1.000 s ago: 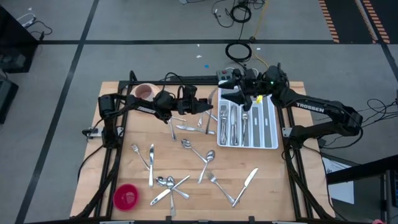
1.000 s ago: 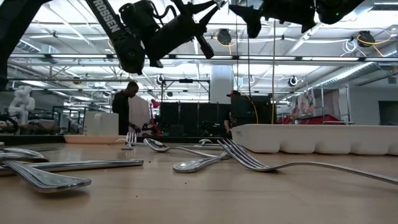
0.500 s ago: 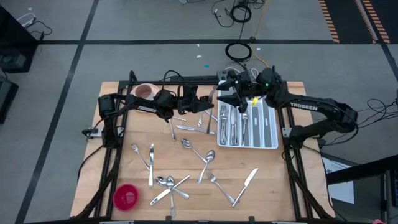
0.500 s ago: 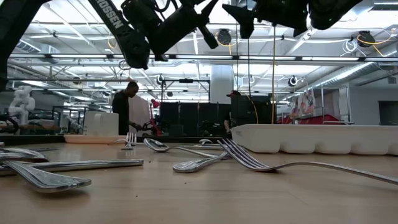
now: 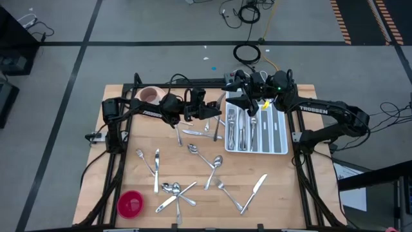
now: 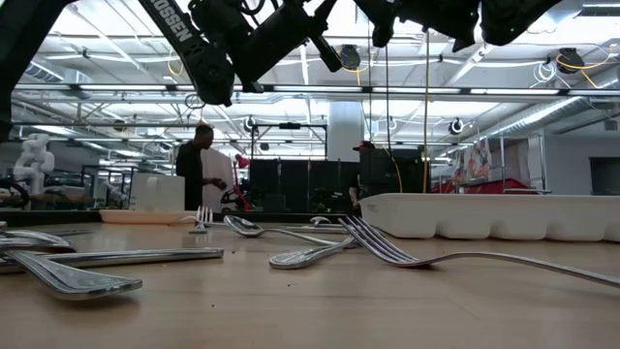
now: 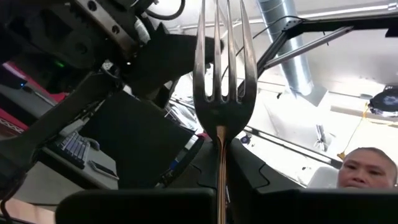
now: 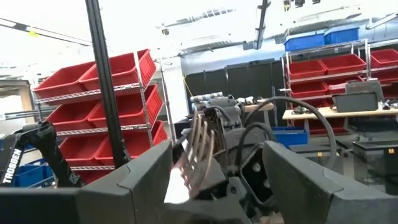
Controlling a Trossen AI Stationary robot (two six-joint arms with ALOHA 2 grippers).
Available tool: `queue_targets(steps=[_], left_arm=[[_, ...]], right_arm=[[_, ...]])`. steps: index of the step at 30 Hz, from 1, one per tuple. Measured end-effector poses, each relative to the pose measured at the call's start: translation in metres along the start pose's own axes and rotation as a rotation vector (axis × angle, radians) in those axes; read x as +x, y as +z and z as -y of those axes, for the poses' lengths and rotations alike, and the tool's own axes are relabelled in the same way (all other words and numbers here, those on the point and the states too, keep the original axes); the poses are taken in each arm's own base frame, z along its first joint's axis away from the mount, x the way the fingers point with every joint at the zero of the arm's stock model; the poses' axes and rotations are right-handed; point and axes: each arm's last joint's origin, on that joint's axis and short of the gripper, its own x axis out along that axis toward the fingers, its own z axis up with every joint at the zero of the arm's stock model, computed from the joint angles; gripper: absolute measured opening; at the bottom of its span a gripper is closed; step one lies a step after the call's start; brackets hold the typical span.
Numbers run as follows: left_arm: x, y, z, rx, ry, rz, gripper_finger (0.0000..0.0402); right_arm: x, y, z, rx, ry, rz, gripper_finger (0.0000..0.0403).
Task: Sort silverware
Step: Put the silver fork into the white silverware tray
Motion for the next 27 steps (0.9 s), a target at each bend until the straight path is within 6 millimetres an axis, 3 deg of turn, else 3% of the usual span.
queue_targets(steps=[5,12,20,27], left_arm=[[0.000,0.000,0.000,0.001,0.001,0.002,0.0012],[0.000,0.000,0.000,0.009,0.001,0.003,0.0012],[0.002,-0.003,0.001,0.014,-0.005,0.000,0.0012],[0.005,-0.005,0.004,0.020,-0.016,-0.003,0.0012]], right_arm=[[0.007,0.008,-0.006,-0.010,0.043,-0.003,0.0242],[0.014,0.002,-0.011,-0.012,0.063,-0.034,0.0218],[0.022,-0.011,-0.005,-0.009,0.065,-0.061,0.0122],[0.028,-0.005,-0.002,-0.064,0.083,-0.054,0.0017]])
